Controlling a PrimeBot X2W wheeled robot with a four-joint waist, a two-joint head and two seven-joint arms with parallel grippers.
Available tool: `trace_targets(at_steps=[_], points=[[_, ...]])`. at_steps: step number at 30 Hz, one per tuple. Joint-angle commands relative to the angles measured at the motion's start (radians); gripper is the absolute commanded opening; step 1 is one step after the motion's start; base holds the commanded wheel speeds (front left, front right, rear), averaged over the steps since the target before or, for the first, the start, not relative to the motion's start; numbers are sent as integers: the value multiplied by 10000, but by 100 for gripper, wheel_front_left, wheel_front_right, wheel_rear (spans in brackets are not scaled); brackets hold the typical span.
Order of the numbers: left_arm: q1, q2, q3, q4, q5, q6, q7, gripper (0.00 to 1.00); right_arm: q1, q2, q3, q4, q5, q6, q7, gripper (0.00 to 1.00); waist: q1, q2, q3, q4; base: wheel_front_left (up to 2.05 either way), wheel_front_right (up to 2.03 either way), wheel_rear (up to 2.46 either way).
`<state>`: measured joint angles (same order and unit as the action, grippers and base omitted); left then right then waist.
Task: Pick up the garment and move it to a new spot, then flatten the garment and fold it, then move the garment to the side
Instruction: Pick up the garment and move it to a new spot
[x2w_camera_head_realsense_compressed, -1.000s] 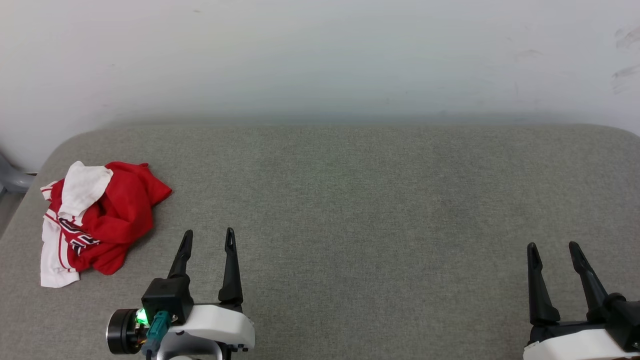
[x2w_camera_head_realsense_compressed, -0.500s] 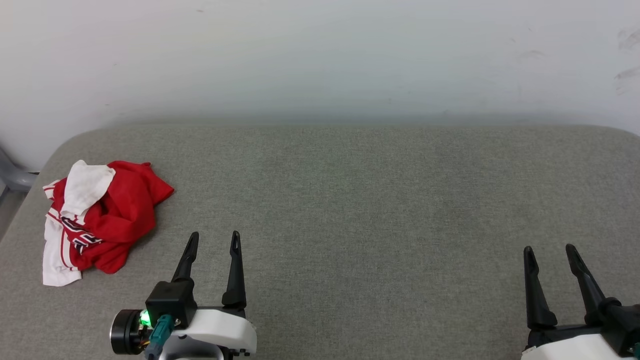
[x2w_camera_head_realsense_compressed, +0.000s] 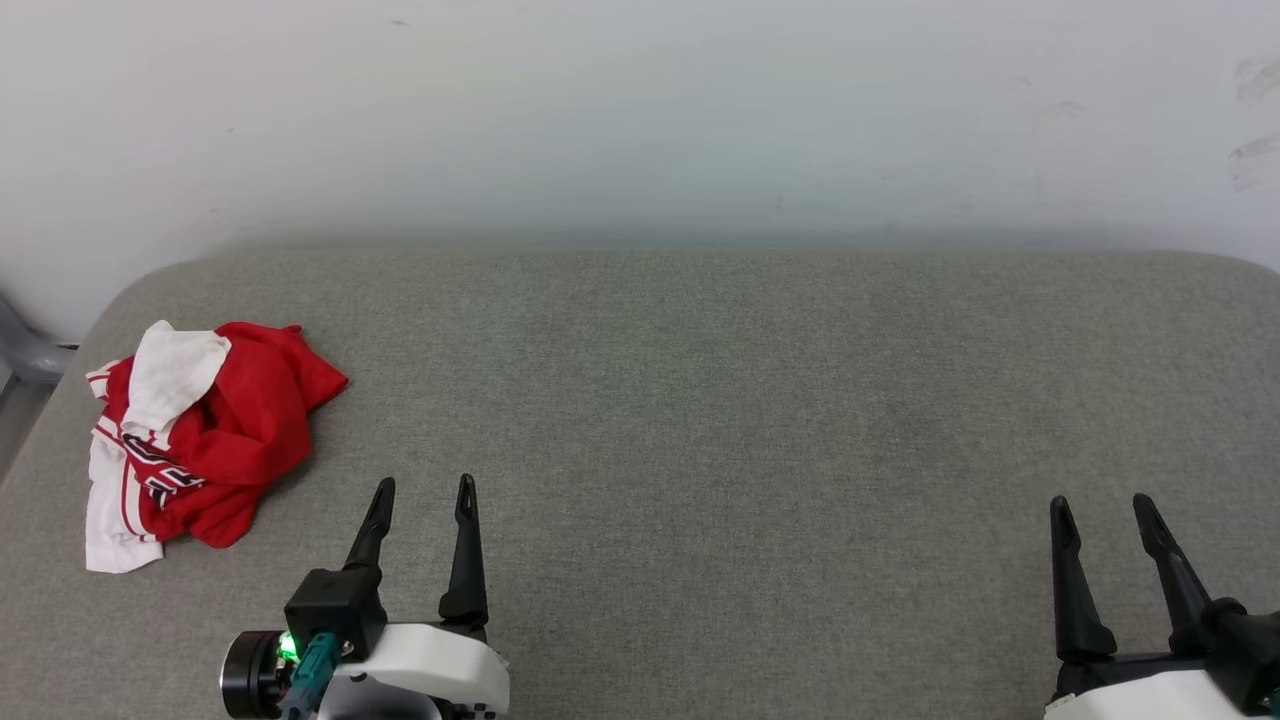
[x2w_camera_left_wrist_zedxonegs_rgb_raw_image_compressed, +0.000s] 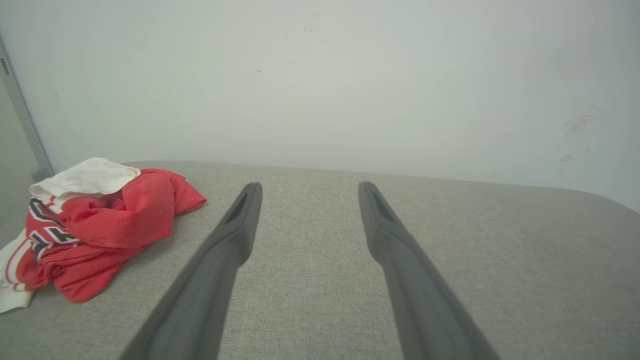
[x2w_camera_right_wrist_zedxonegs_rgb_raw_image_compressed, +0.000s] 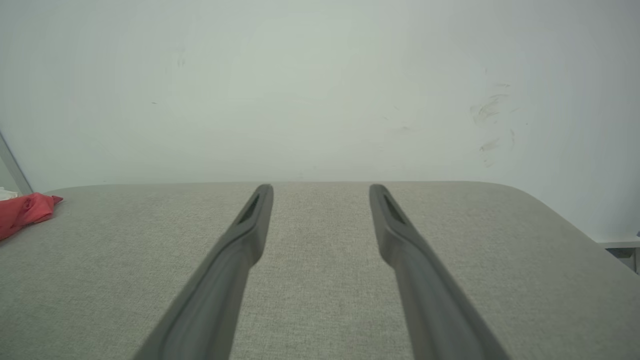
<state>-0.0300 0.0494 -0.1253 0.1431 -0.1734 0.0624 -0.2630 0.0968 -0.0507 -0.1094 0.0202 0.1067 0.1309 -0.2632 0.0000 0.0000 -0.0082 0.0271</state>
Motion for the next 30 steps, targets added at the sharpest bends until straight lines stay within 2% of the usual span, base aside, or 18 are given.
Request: trace_targets(at_steps=[1,9,16,23,30], points=[[11,16,5,22,-46,1,-28,100,57,9,5,25,87,-3,-25,100,0,0,4,4,0,0,0],[-32,16,9,100,-26,60,-28,100,65,9,23,27,65,-5,-25,100,0,0,21,124,0,0,0],[-45,14,125,140,12,74,-28,100,116,9,100,3,104,-3,-25,100,0,0,30,537,0,0,0],[-82,13,264,182,-2,85,-28,100,131,9,219,2,94,-5,-23,100,0,0,60,1272,0,0,0],[-69,16,425,267,-89,106,-28,100,192,9,287,-34,27,-5,-25,100,0,0,103,2289,0,0,0]])
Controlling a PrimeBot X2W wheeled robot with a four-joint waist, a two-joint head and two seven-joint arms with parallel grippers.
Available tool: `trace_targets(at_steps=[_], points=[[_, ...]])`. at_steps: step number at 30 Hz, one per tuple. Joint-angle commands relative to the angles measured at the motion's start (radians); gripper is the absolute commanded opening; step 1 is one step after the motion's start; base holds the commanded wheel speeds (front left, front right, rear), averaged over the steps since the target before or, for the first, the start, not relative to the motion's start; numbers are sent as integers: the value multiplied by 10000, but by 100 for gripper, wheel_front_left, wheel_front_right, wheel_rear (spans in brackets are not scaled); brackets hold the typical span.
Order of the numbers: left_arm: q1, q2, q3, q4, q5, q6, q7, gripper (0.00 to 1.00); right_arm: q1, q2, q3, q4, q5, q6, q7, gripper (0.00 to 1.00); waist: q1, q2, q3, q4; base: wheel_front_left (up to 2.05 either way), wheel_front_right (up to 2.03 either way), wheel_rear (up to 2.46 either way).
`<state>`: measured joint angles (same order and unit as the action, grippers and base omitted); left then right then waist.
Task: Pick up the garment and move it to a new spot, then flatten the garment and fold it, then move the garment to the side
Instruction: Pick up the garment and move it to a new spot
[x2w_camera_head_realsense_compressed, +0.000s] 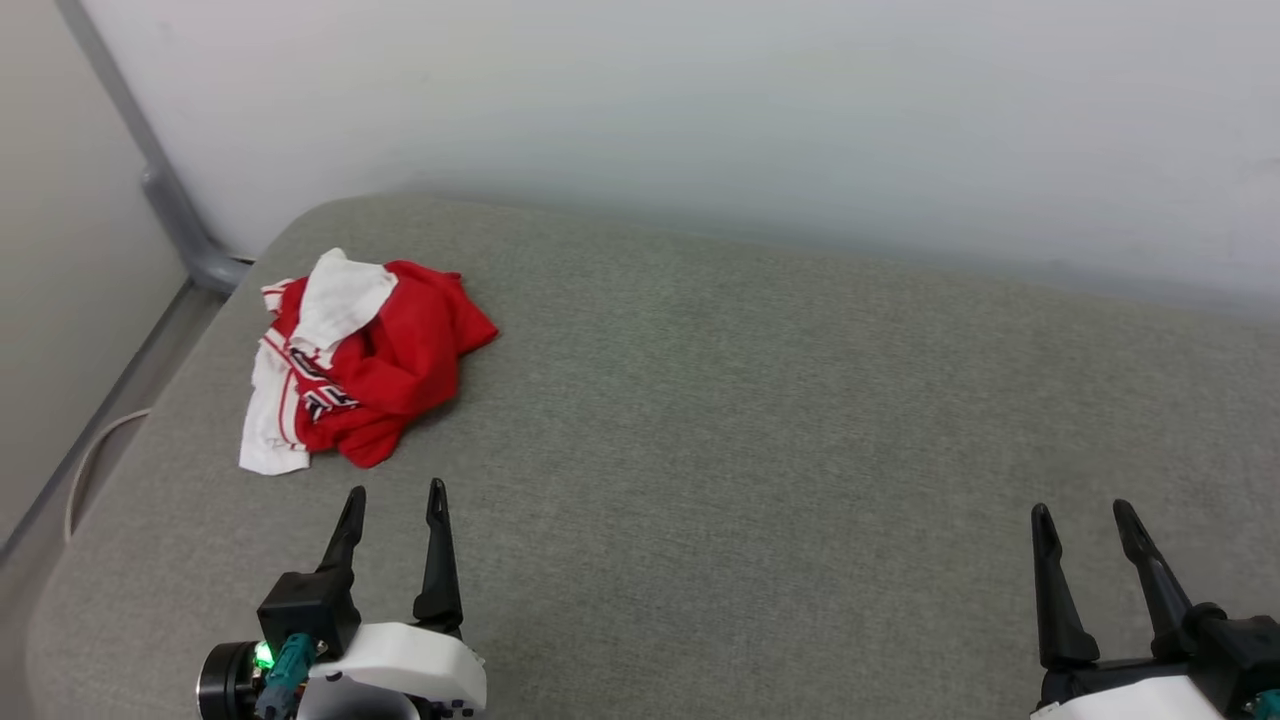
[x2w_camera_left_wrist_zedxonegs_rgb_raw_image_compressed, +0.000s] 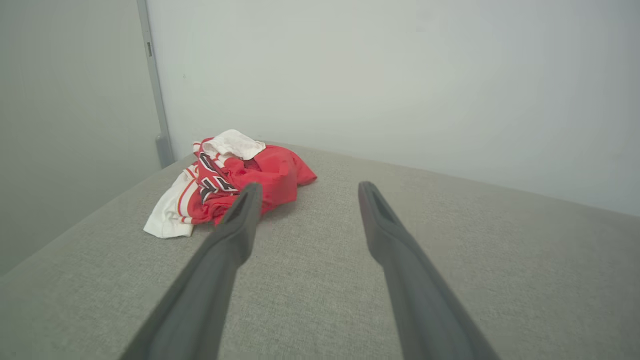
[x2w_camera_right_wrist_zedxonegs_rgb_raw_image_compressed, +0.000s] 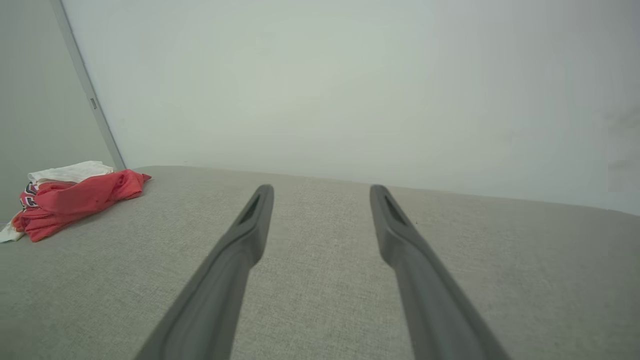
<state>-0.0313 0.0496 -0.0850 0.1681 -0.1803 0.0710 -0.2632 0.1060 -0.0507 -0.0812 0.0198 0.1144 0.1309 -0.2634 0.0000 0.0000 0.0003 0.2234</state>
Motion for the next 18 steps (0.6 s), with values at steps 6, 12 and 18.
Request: trace_targets(at_steps=[6,12,18], points=[[-9,11,230,62,-83,22,-26,100,117,11,85,-50,-115,-5,-23,100,0,0,-4,1247,0,0,0],[103,11,472,60,-188,70,-26,100,131,9,197,-39,-131,-5,-21,100,0,0,-48,2098,0,0,0],[252,9,711,60,-216,49,-26,100,135,9,299,-25,-130,-5,-21,100,0,0,-92,2728,0,0,0]])
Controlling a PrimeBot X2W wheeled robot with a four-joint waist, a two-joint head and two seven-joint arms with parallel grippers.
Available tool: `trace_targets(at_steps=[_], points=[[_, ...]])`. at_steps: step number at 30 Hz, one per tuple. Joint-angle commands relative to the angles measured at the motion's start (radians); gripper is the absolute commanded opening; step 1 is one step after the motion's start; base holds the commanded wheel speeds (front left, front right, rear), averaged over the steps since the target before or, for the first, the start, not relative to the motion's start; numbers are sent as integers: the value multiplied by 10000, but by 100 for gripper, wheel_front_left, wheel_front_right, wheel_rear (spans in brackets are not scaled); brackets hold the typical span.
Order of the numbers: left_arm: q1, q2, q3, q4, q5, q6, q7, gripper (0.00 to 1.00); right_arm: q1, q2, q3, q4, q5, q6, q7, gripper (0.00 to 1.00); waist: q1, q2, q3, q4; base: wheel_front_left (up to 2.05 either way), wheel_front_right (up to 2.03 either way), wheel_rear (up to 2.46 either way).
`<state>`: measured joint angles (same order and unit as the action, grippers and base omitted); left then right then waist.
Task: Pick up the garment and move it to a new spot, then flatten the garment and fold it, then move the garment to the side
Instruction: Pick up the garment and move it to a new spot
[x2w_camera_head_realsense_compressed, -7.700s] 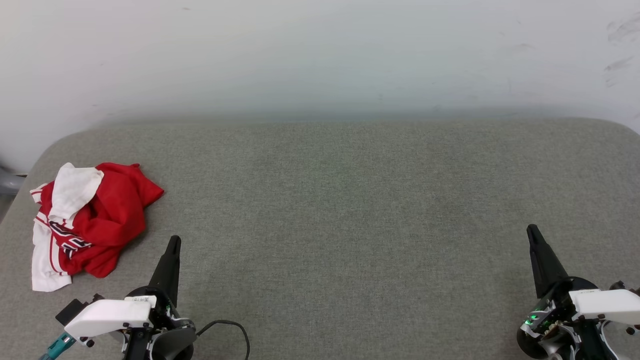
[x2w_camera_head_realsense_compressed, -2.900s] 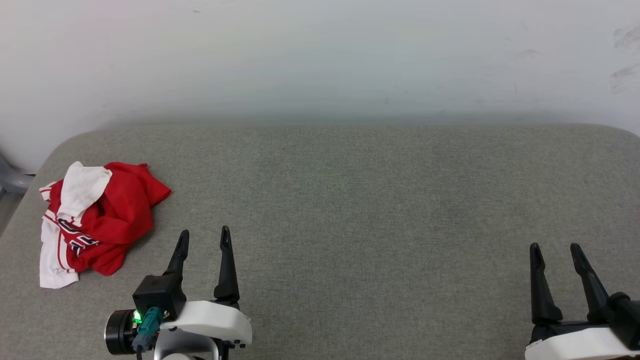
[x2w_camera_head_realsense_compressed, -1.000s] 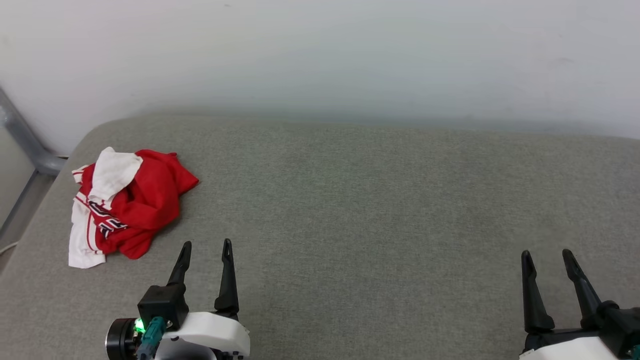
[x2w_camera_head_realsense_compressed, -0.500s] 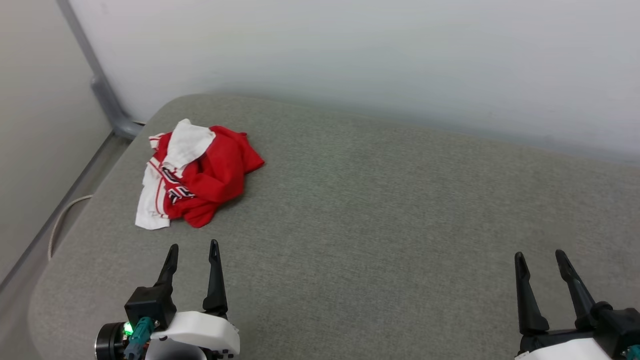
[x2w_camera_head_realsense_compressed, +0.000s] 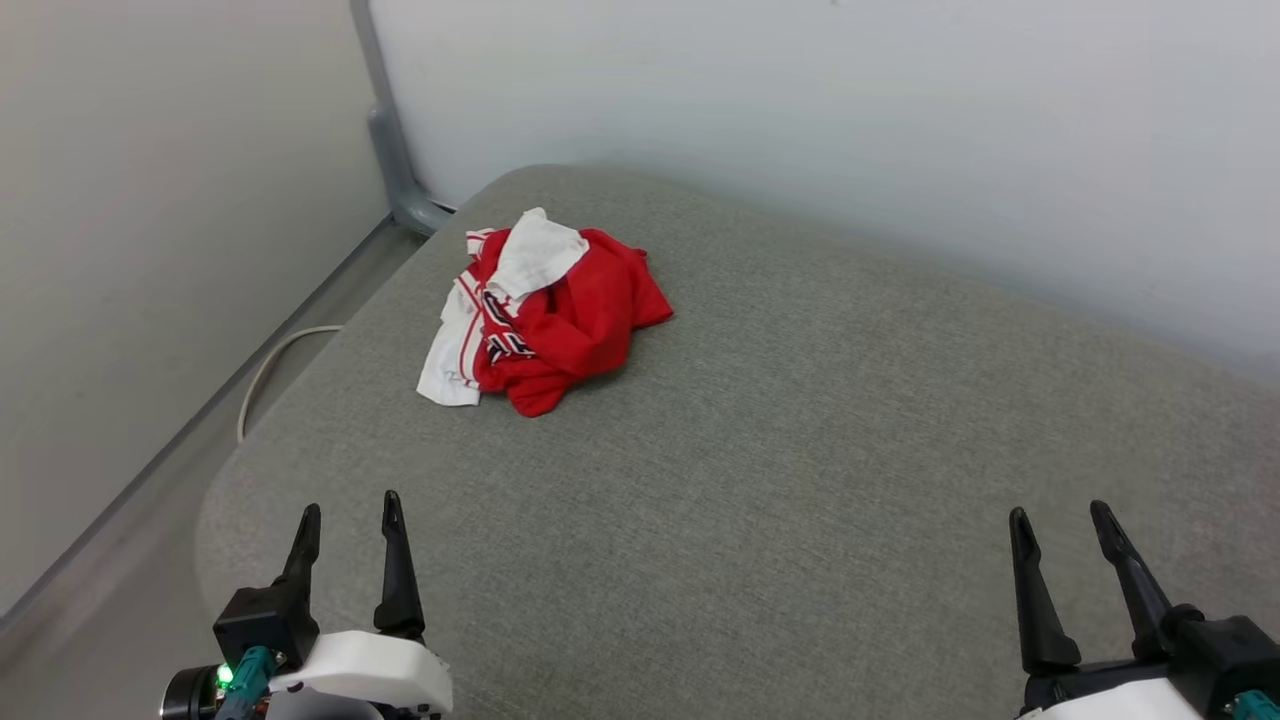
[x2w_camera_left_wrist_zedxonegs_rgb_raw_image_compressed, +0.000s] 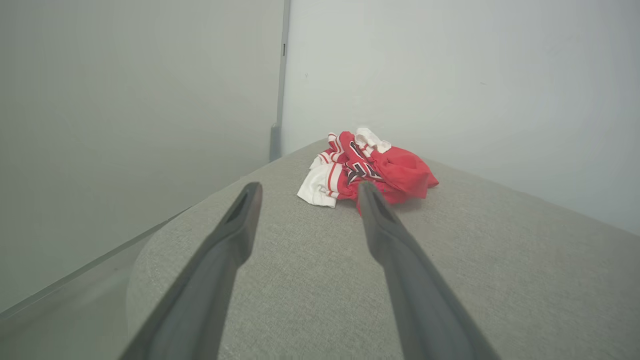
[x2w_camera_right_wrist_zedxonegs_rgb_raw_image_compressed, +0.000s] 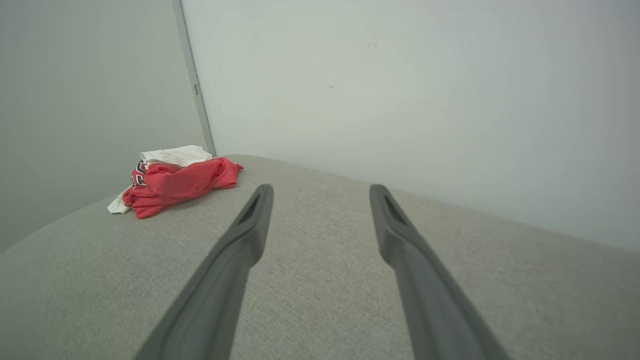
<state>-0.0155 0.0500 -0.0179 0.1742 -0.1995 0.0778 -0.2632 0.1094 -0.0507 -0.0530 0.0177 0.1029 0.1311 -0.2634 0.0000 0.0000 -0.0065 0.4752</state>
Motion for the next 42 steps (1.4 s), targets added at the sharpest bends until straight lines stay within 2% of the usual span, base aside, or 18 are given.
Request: trace_targets(at_steps=[1,11,18,22,26,33,38,42], points=[[106,7,71,-2,-36,-19,-26,100,93,11,35,6,-29,-7,-23,100,0,0,-19,284,0,0,0],[145,5,188,-53,-93,10,-26,100,-129,9,206,65,-68,-7,-21,100,0,0,31,327,0,0,0],[-849,18,399,429,245,-629,-26,100,-46,9,137,-41,-168,-7,-21,100,0,0,160,15,0,0,0],[-2033,287,707,799,416,-1079,-26,100,-303,8,180,-131,-447,-7,-21,100,0,0,521,-401,0,0,0],[-3033,471,1004,1140,383,-1295,-24,100,-526,8,214,-274,-704,-7,-23,100,0,0,932,-802,0,0,0],[-5837,1274,1457,2200,81,-1766,-24,100,-1264,-257,238,-863,-1144,-8,-23,100,0,0,2260,-1750,0,0,0],[-7070,1840,1187,3146,47,-1928,118,100,-1583,-420,285,-1102,-1161,-8,-21,100,0,0,2747,-2098,0,0,0],[-8062,2554,629,4140,187,-2020,954,100,-1860,-529,347,-1302,-1181,-8,-23,100,0,0,3106,-2387,0,0,0]])
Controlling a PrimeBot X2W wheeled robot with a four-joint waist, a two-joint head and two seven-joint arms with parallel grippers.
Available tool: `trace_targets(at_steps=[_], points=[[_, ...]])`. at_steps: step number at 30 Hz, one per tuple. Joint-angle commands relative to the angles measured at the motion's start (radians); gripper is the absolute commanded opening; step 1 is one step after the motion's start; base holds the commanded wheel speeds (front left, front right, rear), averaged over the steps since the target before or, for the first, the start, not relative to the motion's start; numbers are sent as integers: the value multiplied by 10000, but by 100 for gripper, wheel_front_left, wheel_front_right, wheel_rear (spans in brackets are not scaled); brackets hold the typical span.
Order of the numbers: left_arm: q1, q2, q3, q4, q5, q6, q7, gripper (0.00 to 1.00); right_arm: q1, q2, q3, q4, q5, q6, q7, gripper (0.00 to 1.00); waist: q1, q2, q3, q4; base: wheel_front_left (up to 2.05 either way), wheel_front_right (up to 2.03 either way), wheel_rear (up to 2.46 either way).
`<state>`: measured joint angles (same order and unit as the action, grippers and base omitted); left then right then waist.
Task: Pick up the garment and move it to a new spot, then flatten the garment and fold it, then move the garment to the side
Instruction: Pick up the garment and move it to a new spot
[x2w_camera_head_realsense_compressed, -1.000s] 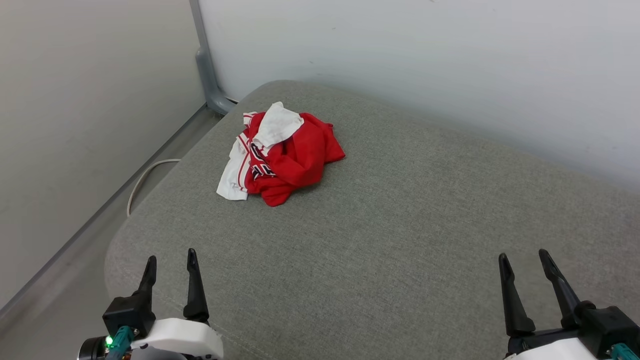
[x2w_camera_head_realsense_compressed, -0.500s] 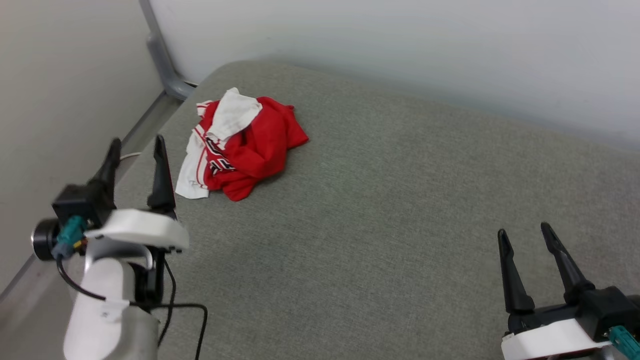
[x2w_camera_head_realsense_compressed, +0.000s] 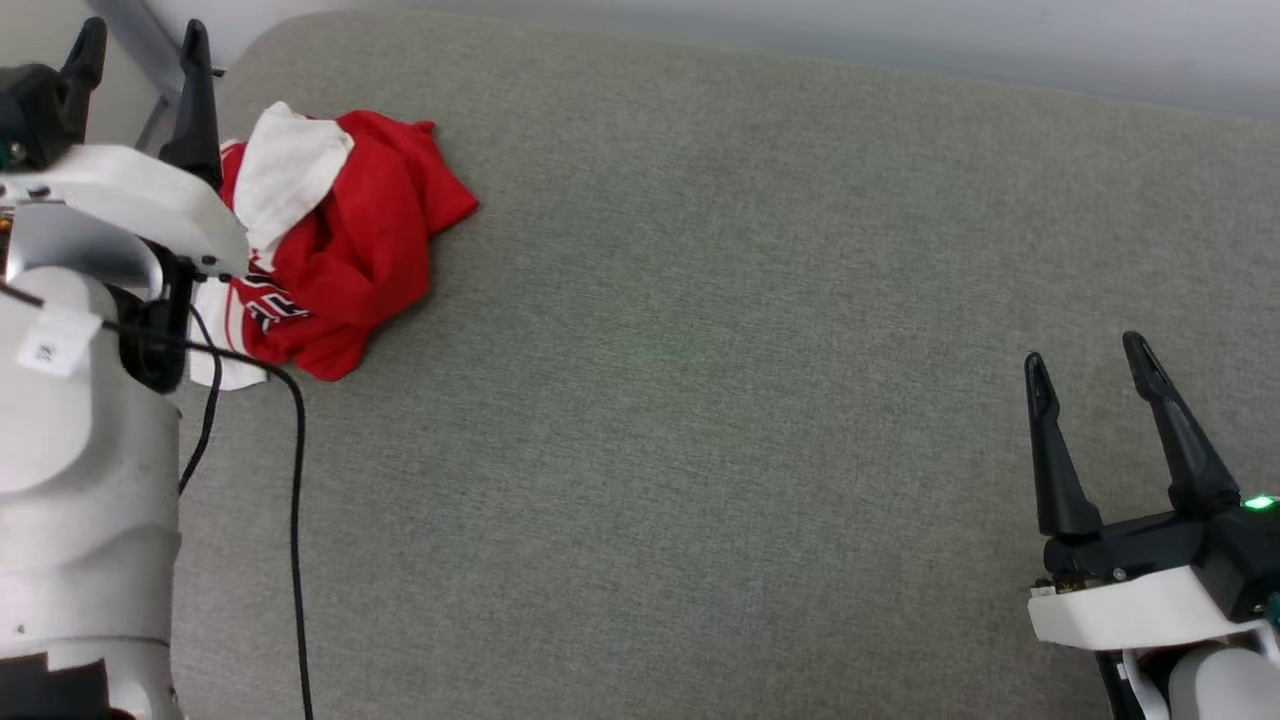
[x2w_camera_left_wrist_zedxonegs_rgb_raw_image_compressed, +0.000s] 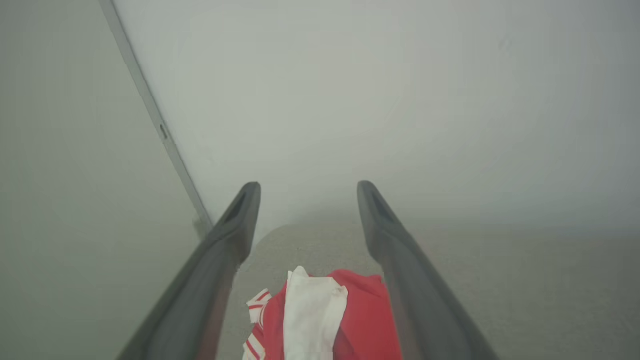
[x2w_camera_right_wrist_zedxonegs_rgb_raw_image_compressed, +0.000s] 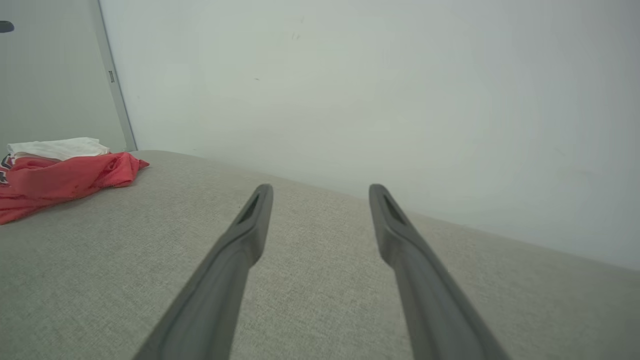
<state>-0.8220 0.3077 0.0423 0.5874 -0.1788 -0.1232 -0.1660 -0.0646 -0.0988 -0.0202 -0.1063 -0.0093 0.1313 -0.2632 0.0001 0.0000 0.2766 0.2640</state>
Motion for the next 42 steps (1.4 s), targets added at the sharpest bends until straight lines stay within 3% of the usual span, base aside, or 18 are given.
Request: trace_targets(at_steps=[1,6,14,22,27,28,29,42], points=[[-623,263,-303,835,-402,-51,1255,100,-241,-101,53,-146,-96,-10,-23,100,-1,0,452,-456,0,0,0],[-1162,868,-1543,1813,-1562,-50,3939,100,-422,-145,71,-289,-110,-10,-24,100,-1,0,706,-745,0,0,0],[-1201,1761,-3678,1789,-3365,-54,7312,100,-522,-269,-92,-418,-136,-10,-24,100,-1,0,1211,-994,0,0,0],[-888,2122,-5268,1988,-4231,-55,8986,100,-902,-365,23,-458,-82,-10,-24,100,-1,0,1806,-1157,0,0,0],[-515,2156,-5915,2330,-4673,-56,9128,100,-1047,-332,82,-400,-32,-10,-23,100,-1,0,1980,-1299,0,0,0],[-505,2185,-6015,2337,-4725,-56,9037,24,-1035,-328,60,-393,-20,-10,-23,100,-1,0,1982,-1313,0,0,0],[-508,2225,-6102,2320,-4793,-56,8954,0,-1018,-323,47,-386,-17,-10,-23,100,-1,0,1977,-1319,0,0,0],[-2018,2993,-6872,1258,-4360,-57,5864,0,-606,-27,8,-98,111,-10,-24,100,-1,0,804,-1164,0,0,0]])
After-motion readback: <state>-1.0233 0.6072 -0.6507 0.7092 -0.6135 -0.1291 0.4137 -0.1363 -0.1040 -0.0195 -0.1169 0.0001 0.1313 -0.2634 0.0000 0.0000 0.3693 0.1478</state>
